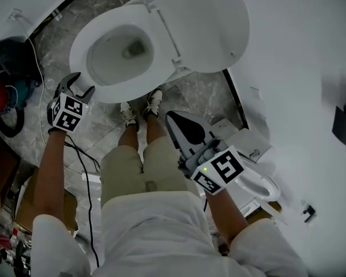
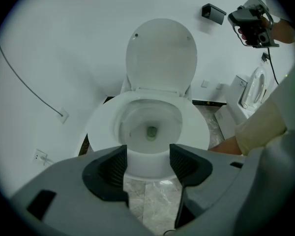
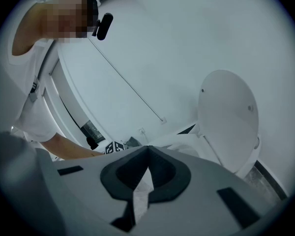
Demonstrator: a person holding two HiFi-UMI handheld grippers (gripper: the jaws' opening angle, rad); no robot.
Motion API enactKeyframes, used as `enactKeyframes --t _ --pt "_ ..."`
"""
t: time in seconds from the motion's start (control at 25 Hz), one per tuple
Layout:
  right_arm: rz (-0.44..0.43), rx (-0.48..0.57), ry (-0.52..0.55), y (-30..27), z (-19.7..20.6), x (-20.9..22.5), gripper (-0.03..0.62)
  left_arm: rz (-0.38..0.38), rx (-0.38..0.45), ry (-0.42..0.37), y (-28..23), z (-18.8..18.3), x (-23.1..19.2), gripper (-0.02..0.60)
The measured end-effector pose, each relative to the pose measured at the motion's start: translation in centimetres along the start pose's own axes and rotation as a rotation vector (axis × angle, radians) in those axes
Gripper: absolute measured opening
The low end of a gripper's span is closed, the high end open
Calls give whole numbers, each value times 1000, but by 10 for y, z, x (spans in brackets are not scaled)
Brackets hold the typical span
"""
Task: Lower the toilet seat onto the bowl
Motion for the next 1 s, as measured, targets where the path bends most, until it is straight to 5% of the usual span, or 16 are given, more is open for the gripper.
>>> enactKeyframes --t 0.32,1.0 --pt "-28 -34 -5 -27 21 2 -2 -6 31 30 -33 27 -2 262" --pt "8 -53 -32 -38 29 27 -2 8 -139 122 -93 53 -11 261"
Point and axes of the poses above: the fingertips, and each gripper's own axes: y backward along the fingers, x to its right, z out of its underside, the point moved 5 cm from there along y, backward along the fingers, and after that the axes turned 4 degrees about -x, right-handed, at the moved point
